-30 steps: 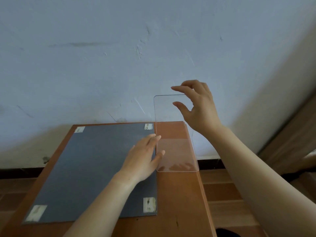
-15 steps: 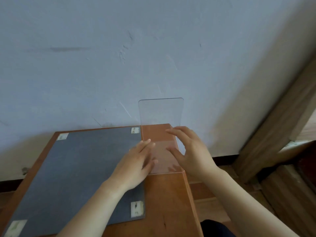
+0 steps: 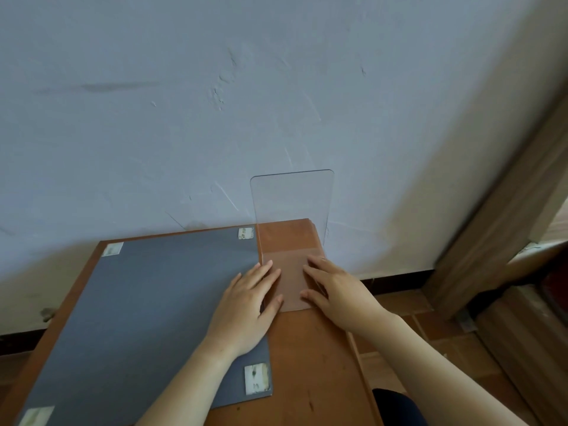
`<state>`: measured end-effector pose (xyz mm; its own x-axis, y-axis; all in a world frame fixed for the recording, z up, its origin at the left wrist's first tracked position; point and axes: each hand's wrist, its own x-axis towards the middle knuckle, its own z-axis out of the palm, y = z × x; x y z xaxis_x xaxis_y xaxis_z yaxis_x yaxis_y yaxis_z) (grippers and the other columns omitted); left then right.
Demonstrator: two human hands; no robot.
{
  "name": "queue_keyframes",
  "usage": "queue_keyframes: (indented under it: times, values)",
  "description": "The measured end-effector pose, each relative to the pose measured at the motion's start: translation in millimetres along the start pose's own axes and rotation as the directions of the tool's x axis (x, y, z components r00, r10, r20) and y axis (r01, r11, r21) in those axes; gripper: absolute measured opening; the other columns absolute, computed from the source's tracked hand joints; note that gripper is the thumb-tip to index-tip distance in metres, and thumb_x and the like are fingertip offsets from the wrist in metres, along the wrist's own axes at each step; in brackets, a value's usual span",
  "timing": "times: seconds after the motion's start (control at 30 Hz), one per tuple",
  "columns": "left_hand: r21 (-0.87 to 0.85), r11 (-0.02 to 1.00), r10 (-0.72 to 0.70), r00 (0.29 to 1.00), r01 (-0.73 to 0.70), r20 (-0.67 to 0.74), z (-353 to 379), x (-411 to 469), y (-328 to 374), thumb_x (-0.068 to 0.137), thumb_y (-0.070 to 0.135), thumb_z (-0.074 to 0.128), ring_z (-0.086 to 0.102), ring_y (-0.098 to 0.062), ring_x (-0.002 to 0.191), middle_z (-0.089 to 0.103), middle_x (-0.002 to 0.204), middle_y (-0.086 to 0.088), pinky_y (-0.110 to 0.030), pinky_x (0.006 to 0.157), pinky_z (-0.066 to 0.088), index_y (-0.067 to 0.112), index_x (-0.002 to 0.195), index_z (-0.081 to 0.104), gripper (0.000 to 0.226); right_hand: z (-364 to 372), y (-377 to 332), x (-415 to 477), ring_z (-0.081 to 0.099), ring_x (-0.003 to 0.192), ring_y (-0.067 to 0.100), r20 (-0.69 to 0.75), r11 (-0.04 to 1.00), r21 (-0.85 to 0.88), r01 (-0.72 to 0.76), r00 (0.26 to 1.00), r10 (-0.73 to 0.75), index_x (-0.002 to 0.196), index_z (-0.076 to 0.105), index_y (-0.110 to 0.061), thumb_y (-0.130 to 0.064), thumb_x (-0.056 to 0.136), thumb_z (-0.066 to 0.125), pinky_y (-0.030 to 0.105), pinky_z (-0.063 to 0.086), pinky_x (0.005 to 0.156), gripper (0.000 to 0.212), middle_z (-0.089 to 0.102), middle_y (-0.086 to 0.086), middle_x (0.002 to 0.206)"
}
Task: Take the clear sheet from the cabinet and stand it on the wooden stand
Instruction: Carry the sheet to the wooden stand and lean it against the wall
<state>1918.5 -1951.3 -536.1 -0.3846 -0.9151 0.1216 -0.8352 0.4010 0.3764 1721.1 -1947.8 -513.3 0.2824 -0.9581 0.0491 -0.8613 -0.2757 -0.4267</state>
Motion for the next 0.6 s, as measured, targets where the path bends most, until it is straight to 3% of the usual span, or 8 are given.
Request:
queue_keyframes:
  times: [0.3, 0.6]
  values:
    - [-0.032, 0.999, 0.015, 0.999, -0.016, -0.033, -0.8, -0.6, 0.8, 0.096, 0.040, 0.034, 0.009, -0.004, 0.140, 0.022, 0.152, 0.014, -0.023, 0.110, -0.001, 0.033, 0.139, 0.034, 0.044, -0.4, -5.8, 7.7, 0.016, 0.141, 0.015, 0.015, 1.000, -0.004, -0.019, 1.000, 0.019, 0.139, 0.034, -0.016, -0.036, 0.094, 0.044, 0.030, 0.022, 0.109, 0.051, 0.022, -0.002, 0.153]
    - [0.056, 0.998, 0.022, 0.982, -0.033, 0.185, -17.2, 2.9, 4.9, 0.088, 0.057, 0.038, 0.000, -0.007, 0.142, 0.005, 0.155, 0.012, -0.036, 0.116, 0.006, 0.031, 0.144, 0.021, 0.064, 0.2, 1.3, -10.2, 0.014, 0.141, 0.010, 0.037, 0.998, 0.033, 0.062, 0.997, -0.063, 0.140, 0.034, -0.019, -0.040, 0.092, 0.047, 0.023, 0.015, 0.110, 0.053, 0.022, -0.005, 0.153]
